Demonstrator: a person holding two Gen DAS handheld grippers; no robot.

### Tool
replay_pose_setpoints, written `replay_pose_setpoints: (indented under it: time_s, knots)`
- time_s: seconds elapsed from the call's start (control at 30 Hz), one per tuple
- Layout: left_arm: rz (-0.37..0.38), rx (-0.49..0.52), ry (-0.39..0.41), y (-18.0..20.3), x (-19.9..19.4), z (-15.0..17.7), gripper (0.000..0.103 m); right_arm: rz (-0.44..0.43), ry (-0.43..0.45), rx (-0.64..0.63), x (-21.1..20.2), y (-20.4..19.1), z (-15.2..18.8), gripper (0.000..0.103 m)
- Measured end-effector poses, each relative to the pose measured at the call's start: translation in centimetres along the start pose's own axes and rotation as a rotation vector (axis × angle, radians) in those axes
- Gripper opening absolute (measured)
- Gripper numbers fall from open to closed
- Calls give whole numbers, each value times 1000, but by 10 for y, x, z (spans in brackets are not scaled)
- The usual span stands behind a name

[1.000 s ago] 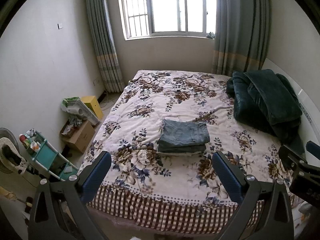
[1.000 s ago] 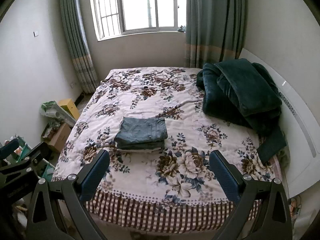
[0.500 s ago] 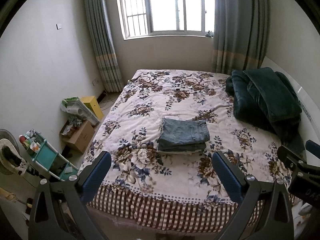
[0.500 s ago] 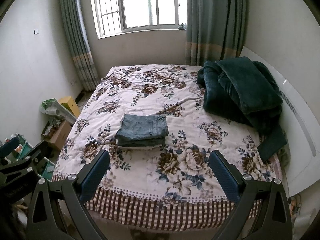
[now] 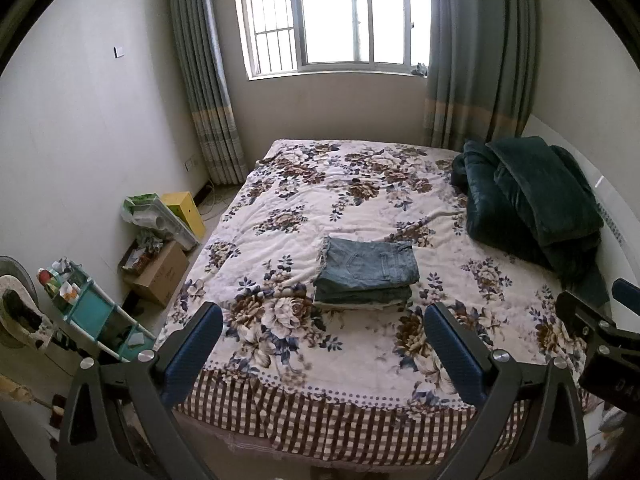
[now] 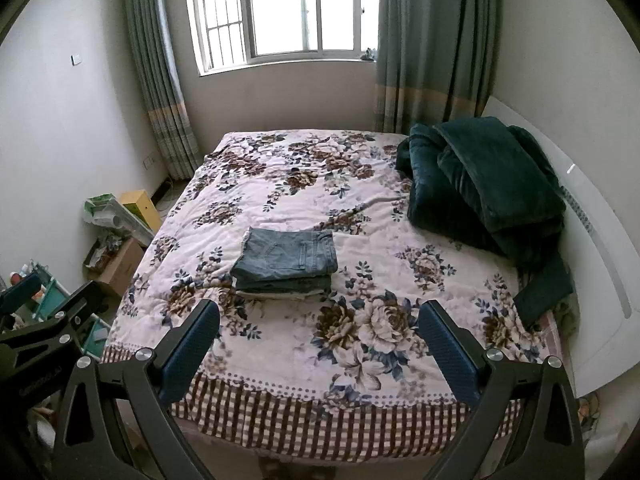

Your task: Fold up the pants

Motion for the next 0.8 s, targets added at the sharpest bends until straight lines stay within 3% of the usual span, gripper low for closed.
replay_pose_setpoints:
  time_s: [0.8]
  knots:
    - [7, -1, 24, 8, -2, -16, 103, -5, 6, -6, 1, -4, -2, 101]
Point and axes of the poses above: each gripper's, at about its wrist camera, not at the fingertips, and x roughly the way its jaws point, y to its right, z to its underside, the point moved 4 cm from there along x, roughly the way its jaws point, and after that the axes turned 5 degrees about y, right-handed, at the moved point
